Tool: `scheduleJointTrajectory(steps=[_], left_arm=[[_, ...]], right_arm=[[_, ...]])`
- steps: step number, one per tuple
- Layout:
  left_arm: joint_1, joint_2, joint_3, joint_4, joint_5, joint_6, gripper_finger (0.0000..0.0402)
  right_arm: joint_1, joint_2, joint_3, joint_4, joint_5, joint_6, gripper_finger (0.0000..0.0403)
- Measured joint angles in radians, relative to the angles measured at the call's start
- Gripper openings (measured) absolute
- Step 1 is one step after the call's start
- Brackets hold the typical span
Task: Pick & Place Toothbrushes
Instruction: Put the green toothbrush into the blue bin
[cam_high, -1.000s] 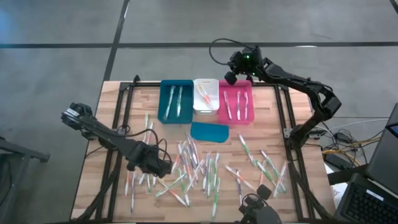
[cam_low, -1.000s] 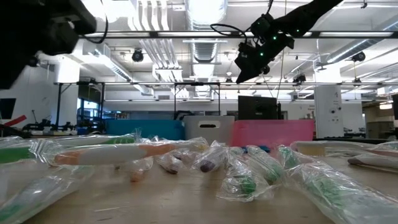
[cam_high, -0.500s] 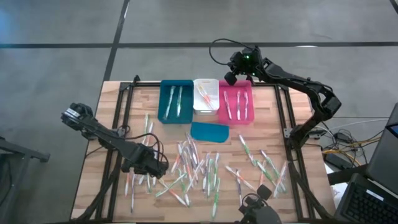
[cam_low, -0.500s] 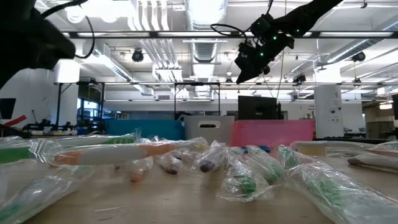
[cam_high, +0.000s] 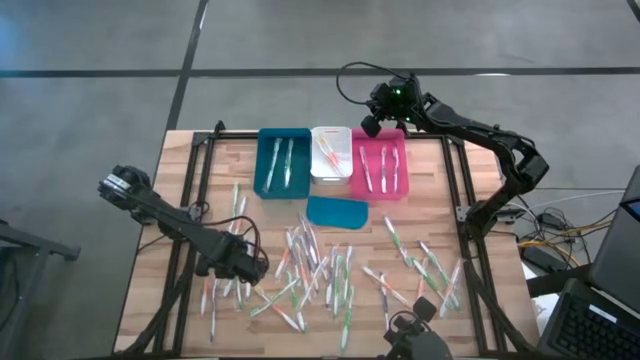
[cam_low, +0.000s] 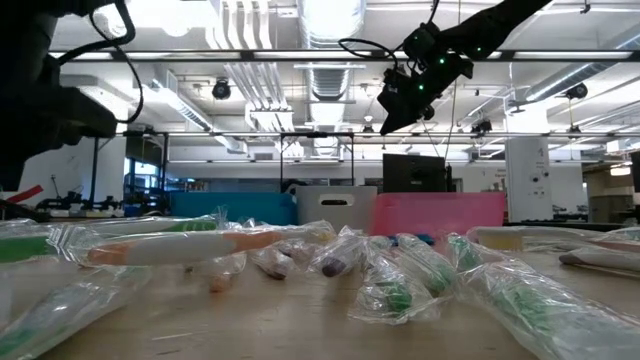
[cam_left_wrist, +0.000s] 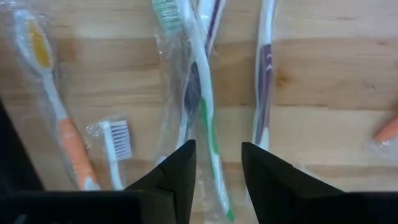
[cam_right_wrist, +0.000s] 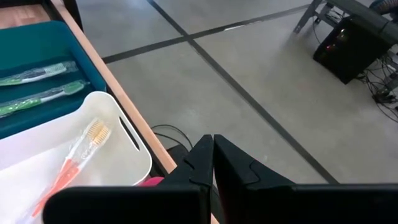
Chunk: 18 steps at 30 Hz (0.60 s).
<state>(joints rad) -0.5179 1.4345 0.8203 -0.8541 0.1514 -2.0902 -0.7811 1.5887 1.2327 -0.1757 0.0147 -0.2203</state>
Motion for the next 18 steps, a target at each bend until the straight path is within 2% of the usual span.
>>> scheduleJointTrajectory(steps=[18], left_arm=[[0.003, 0.000, -0.041, 0.043, -0.032, -0.026, 0.0132]], right_arm=[[0.000, 0.000, 0.000, 0.001, 0.000, 0.000, 0.0008]])
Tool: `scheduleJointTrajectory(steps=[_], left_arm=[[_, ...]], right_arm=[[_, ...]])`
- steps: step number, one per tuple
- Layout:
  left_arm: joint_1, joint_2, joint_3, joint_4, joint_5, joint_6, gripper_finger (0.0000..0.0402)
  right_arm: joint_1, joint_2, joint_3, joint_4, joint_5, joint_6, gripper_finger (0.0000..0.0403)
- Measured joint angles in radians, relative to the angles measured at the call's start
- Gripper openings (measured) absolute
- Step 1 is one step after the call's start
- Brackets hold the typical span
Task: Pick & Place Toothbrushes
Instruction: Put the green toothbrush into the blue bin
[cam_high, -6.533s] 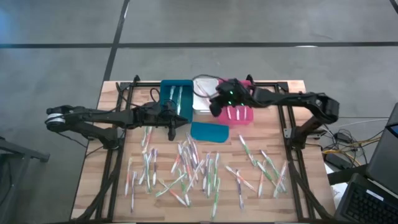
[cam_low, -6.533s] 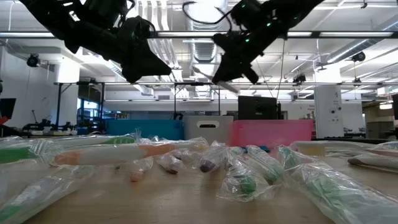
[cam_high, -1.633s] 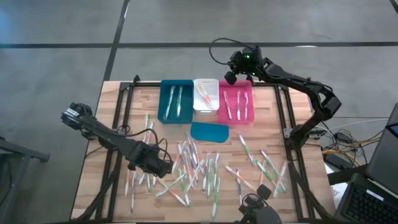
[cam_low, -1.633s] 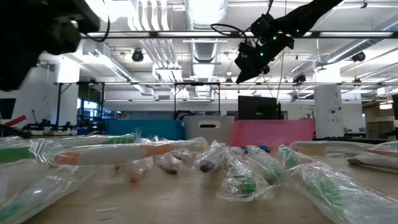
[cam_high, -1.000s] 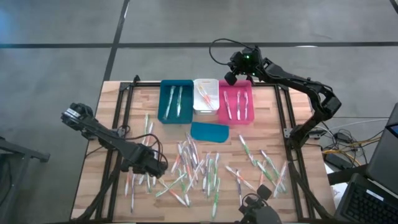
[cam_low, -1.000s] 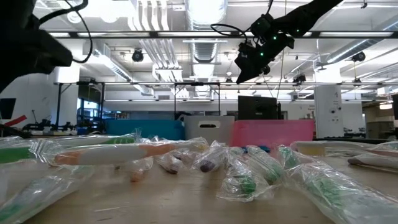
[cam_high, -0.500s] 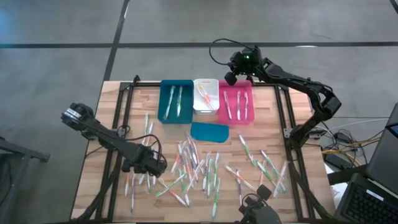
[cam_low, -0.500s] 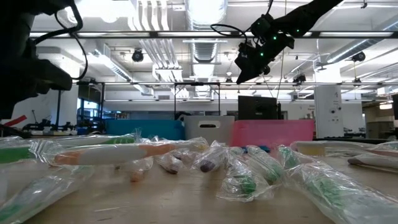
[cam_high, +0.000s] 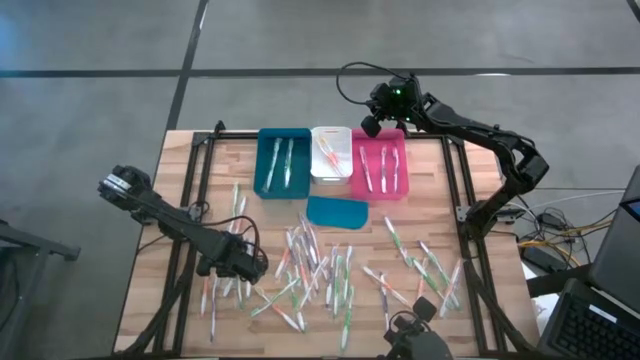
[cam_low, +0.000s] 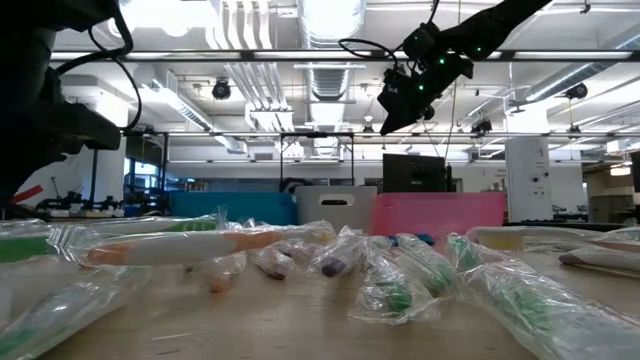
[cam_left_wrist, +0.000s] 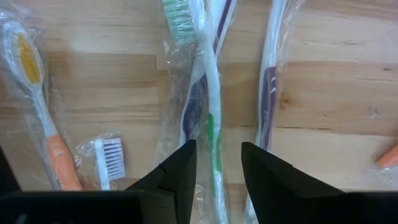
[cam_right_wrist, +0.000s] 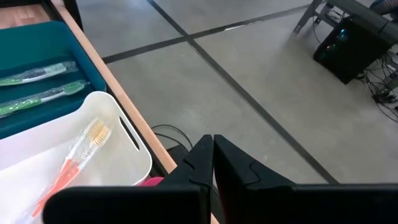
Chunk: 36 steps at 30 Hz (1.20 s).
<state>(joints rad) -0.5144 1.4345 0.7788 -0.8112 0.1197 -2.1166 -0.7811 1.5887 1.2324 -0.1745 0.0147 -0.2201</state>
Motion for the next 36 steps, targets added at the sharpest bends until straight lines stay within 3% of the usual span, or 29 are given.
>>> scheduleJointTrajectory(steps=[11, 31, 36], left_arm=[[0.000, 0.000, -0.024, 0.011, -0.001, -0.006, 0.0126], [0.002, 0.000, -0.060, 0.084, 0.014, 0.020, 0.0031], [0.002, -0.020, -0.026, 0.061, 0.015, 0.027, 0.0030]], right_arm=[[0.000, 0.000, 0.000, 0.000, 0.000, 0.000, 0.0008], [0.000, 0.000, 0.000, 0.000, 0.000, -0.008, 0.0008], [0.000, 0.000, 0.000, 0.000, 0.000, -0.008, 0.0008]])
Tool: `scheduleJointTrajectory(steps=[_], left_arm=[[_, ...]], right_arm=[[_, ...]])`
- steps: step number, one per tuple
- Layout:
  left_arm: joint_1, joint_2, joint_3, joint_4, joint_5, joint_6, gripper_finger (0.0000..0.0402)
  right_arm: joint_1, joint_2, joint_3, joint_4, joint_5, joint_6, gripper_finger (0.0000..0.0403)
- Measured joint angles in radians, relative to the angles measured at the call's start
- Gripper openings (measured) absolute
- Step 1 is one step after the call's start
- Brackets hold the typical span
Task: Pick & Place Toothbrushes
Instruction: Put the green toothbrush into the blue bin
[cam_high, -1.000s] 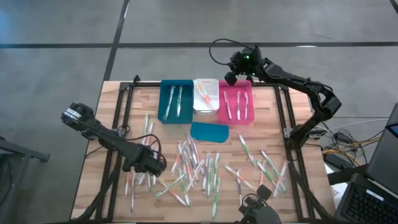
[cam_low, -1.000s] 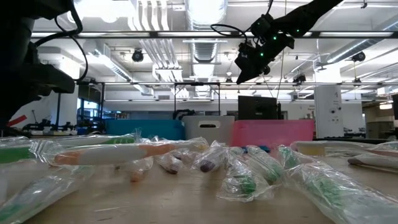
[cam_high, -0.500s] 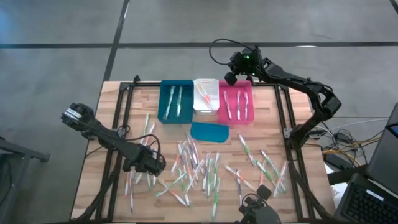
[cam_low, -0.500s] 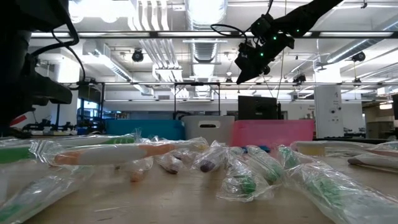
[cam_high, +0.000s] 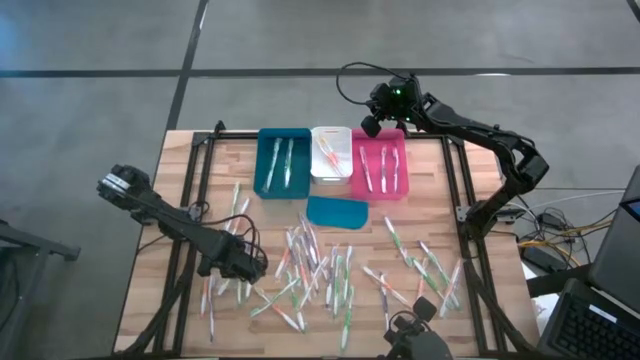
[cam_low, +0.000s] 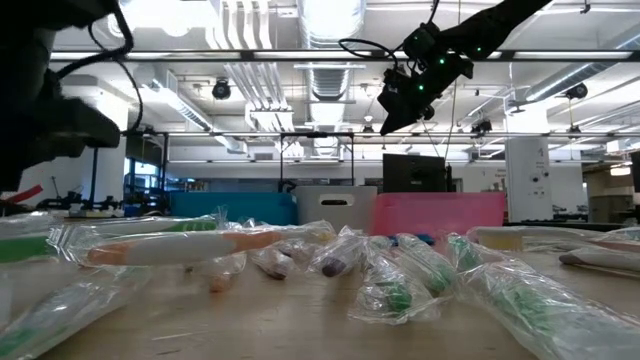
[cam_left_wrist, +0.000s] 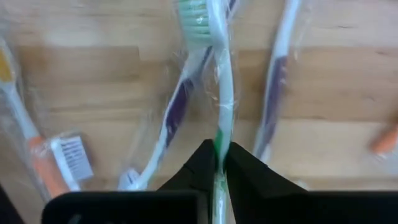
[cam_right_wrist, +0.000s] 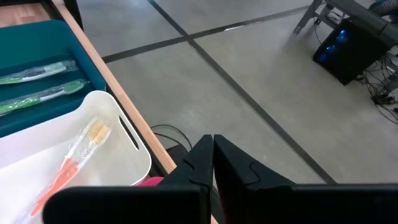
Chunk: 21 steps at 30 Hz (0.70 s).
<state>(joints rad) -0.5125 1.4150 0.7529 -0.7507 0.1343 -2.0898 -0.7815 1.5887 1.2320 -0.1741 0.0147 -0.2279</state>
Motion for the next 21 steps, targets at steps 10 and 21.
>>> scheduleJointTrajectory(steps=[10, 21], left_arm=[[0.009, -0.079, 0.105, -0.196, -0.091, 0.027, 0.0032], [0.141, -0.169, 0.129, -0.199, -0.360, 0.244, 0.0034]], right_arm=[[0.000, 0.000, 0.000, 0.000, 0.000, 0.000, 0.0008], [0.000, 0.000, 0.000, -0.002, 0.000, 0.000, 0.0008]])
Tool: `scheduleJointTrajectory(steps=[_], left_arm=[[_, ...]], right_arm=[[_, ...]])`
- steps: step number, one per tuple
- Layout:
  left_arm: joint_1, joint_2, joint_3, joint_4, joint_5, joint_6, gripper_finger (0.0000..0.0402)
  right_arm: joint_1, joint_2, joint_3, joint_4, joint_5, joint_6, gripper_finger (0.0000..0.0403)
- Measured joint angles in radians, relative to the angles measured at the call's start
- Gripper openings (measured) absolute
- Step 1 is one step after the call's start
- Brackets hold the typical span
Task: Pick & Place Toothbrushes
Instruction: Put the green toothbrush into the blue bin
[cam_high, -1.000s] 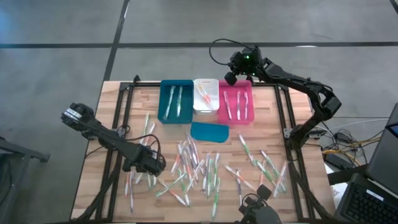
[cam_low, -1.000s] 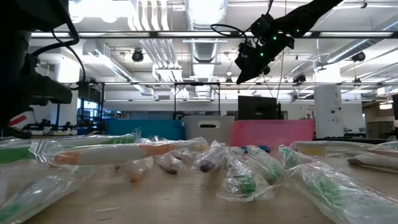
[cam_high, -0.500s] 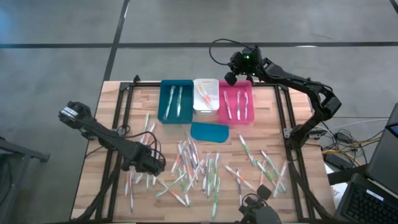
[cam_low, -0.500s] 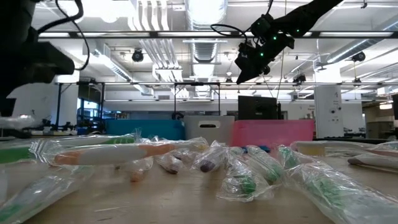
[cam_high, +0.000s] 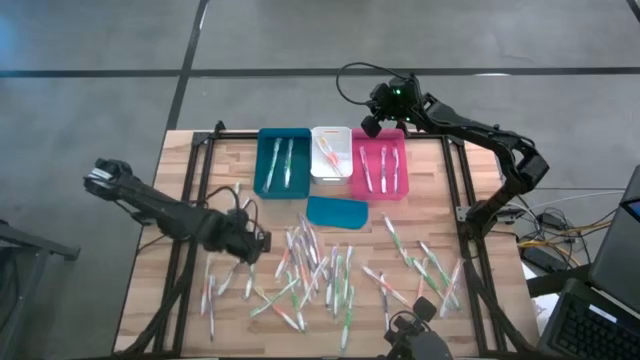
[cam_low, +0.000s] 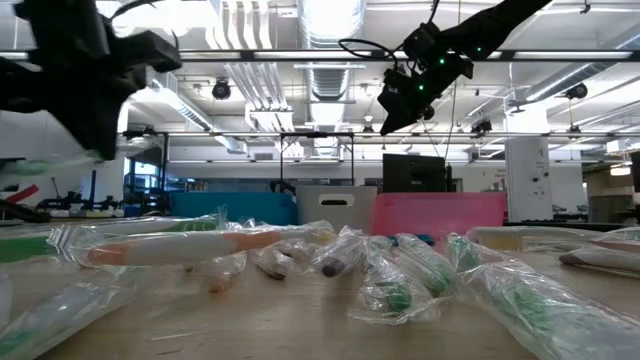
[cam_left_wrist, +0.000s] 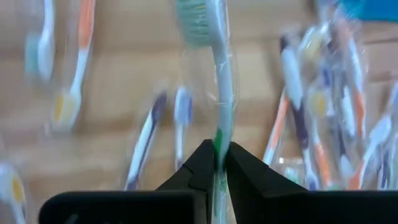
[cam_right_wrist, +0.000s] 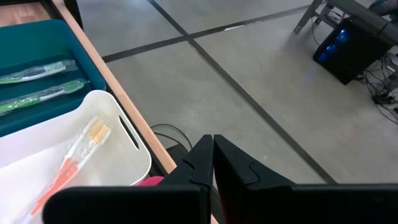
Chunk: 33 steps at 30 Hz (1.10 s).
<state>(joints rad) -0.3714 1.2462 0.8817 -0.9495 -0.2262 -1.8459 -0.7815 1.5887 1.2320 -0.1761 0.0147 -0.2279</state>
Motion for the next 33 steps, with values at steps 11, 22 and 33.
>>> scheduleJointTrajectory(steps=[11, 22, 33], left_arm=[[0.291, -0.004, 0.019, 0.133, -0.014, 0.504, 0.0033], [0.558, -0.004, 0.084, 0.174, -0.011, 0.840, 0.0033], [0.792, 0.013, 0.173, 0.247, 0.009, 1.057, 0.0033]], right_arm=[[0.000, 0.000, 0.000, -0.006, 0.000, 0.000, 0.0008], [0.000, 0.000, 0.000, -0.006, 0.000, -0.008, 0.0008], [0.000, 0.000, 0.000, -0.006, 0.000, -0.010, 0.0008]])
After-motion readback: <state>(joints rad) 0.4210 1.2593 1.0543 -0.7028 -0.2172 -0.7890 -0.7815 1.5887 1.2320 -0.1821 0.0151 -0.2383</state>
